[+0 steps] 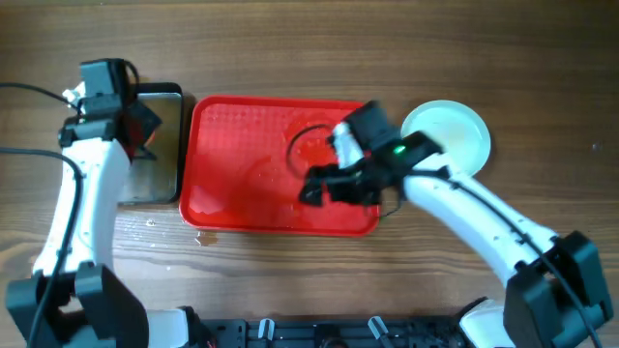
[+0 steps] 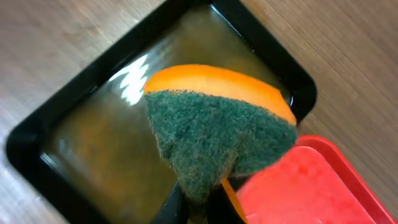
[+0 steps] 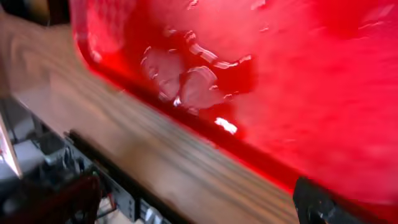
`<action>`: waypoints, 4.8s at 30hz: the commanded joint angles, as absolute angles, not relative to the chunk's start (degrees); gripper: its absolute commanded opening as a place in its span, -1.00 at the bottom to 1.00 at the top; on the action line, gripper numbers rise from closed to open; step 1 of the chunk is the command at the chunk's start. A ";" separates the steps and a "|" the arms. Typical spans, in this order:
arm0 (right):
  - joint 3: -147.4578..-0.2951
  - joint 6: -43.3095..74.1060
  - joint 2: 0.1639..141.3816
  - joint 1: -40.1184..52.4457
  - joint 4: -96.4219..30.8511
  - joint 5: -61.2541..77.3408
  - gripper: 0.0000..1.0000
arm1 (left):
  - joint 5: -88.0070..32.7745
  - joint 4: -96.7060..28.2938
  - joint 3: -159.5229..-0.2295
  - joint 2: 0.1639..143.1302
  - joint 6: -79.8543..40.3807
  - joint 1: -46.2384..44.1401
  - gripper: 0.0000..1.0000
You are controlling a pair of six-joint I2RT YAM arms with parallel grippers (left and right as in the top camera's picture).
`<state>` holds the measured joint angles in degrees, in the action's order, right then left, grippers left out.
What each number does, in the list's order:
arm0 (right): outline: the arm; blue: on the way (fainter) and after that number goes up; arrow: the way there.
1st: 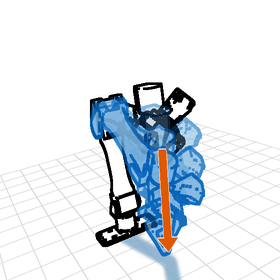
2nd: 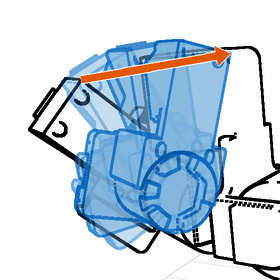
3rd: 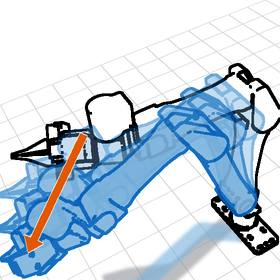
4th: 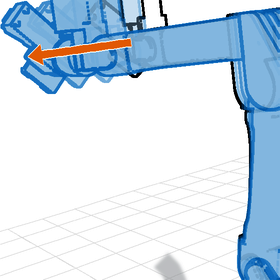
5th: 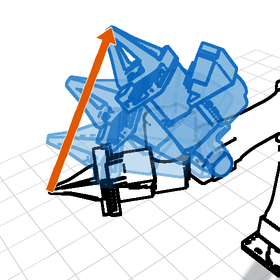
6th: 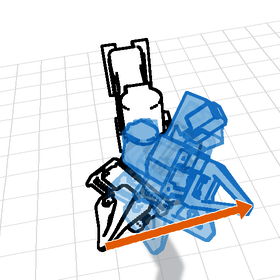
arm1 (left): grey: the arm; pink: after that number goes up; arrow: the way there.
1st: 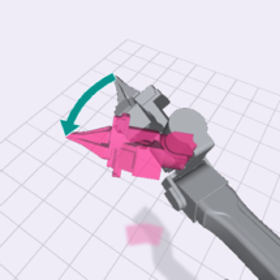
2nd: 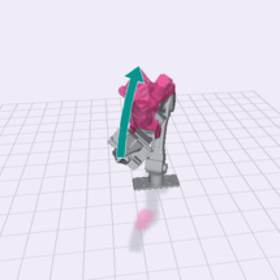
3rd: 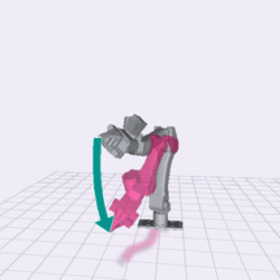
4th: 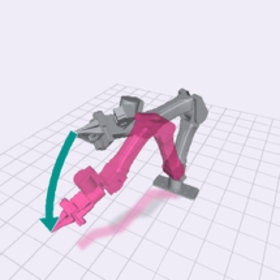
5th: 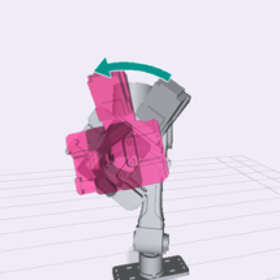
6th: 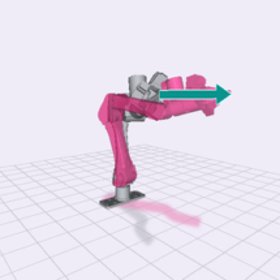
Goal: Clean dirty plates on tray and stack at the side
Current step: 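Move the left gripper with the sponge over the black water tray, then lower the sponge into the water tray and open the left gripper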
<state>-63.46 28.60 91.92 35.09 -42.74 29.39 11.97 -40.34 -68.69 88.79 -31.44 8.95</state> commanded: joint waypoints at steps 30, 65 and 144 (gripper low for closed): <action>-63.24 45.01 92.55 57.69 -35.83 14.52 1.00 | 5.19 -30.41 -68.62 113.12 -22.68 20.49 -0.88; -63.24 45.43 92.55 57.71 -38.33 15.38 0.99 | -5.34 -37.71 -69.97 83.81 -22.72 21.17 -0.92; -64.60 43.18 89.78 57.69 -40.97 16.88 0.99 | -5.32 -45.32 -69.82 74.19 -27.46 20.99 -0.82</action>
<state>-63.46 44.84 91.92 57.56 -40.12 15.38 -4.45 -45.41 -68.71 83.22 -26.92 20.97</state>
